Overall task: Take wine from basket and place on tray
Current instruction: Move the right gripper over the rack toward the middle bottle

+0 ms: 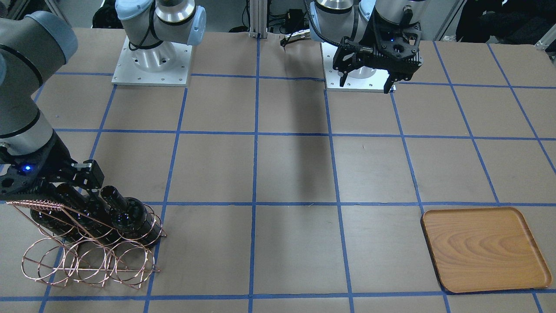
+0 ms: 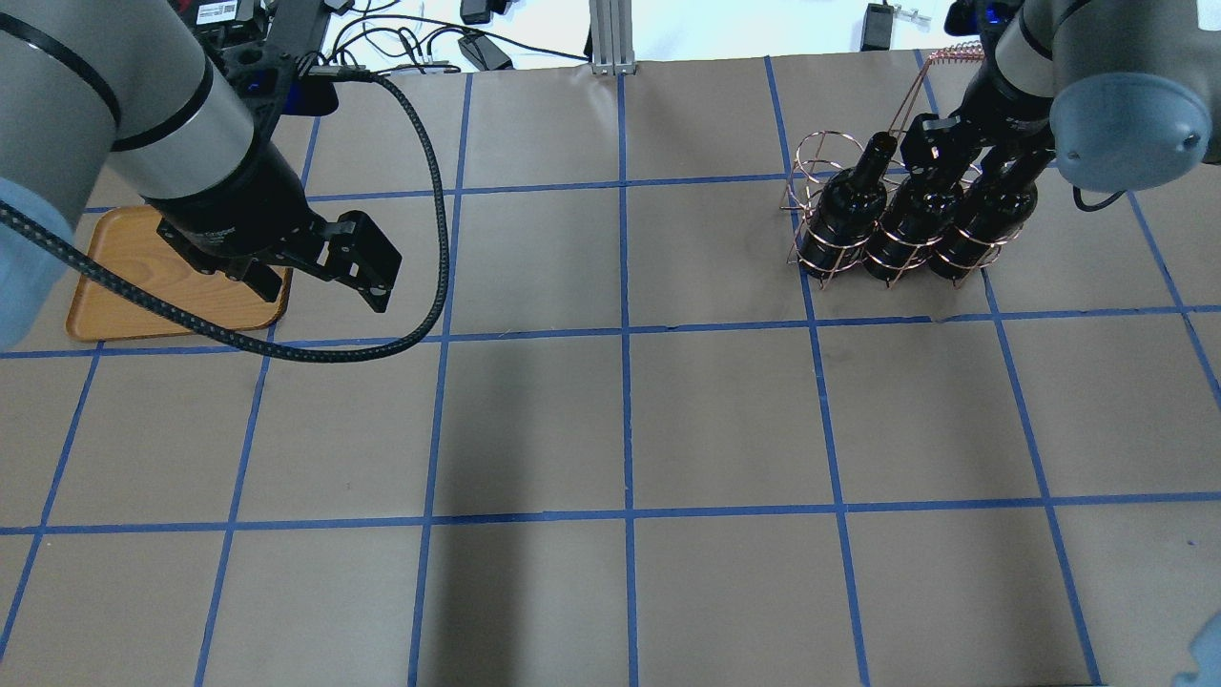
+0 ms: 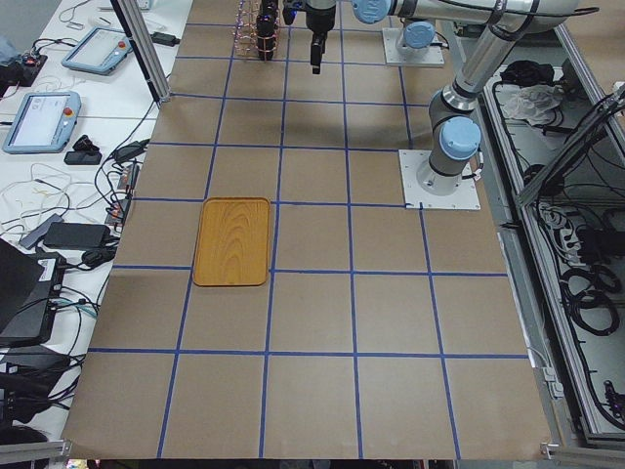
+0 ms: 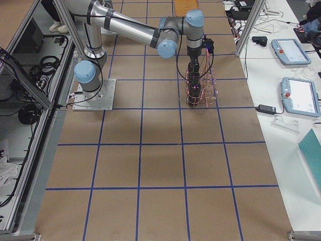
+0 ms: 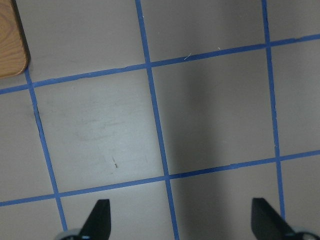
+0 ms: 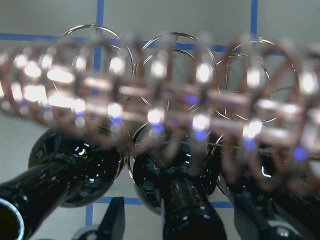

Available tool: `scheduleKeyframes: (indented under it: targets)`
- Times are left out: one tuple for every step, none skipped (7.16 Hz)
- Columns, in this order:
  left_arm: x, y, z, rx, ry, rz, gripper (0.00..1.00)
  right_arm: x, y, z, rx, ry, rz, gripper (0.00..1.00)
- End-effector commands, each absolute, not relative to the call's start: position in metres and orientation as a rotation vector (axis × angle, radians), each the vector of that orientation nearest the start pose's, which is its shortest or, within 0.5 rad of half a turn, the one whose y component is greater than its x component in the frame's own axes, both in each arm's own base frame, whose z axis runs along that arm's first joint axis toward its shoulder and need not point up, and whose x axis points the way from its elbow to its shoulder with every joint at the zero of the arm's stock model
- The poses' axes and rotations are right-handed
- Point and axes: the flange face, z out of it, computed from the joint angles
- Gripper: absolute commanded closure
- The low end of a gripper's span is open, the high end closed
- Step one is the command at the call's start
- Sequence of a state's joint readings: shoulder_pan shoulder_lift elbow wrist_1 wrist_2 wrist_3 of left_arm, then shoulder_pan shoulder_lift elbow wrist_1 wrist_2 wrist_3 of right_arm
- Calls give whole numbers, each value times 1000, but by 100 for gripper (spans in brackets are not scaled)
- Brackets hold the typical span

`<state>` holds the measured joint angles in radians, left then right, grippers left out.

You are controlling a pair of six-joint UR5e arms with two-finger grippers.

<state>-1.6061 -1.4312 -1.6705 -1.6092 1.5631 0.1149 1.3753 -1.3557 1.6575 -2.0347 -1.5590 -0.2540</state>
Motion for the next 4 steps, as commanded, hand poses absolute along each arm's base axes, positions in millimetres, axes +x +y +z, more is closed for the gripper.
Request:
scheduleKeyframes:
  targets:
    - [-149,-427,500,237,3140,-5,0,19,-600,385,-46,3149,-275,21]
    - [-149,-427,500,237,3140,-5,0,18,-602,378,-45,3152,-253,23]
    - [-149,-427,500,237,3140,-5,0,17,-602,377,-42,3158,-240,29]
    - [-149,-427,500,239,3140,-5,0,17,-601,376,-42,3157,-220,29]
